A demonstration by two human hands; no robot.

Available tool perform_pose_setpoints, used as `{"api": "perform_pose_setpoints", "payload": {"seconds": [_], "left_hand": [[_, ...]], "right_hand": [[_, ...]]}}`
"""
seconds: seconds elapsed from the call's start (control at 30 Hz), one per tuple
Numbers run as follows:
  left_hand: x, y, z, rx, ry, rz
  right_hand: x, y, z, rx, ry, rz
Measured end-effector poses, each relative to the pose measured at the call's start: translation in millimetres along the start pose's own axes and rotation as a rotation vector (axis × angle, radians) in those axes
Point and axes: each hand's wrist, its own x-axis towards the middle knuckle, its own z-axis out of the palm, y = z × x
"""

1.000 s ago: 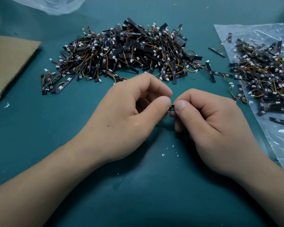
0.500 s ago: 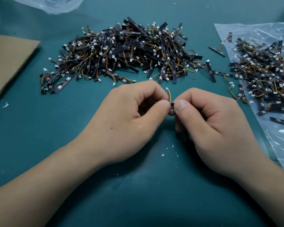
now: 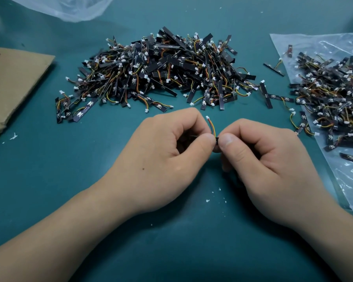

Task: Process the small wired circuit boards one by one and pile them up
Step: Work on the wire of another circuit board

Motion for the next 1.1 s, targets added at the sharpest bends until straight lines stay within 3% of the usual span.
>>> {"api": "perform_pose_setpoints", "payload": {"seconds": [1.1], "left_hand": [[0.1,-1.9,-2.5,-0.068,0.046,-0.006]], "right_hand": [[9.0,-0.8,1.9,0.057,0.017,0.044]]}}
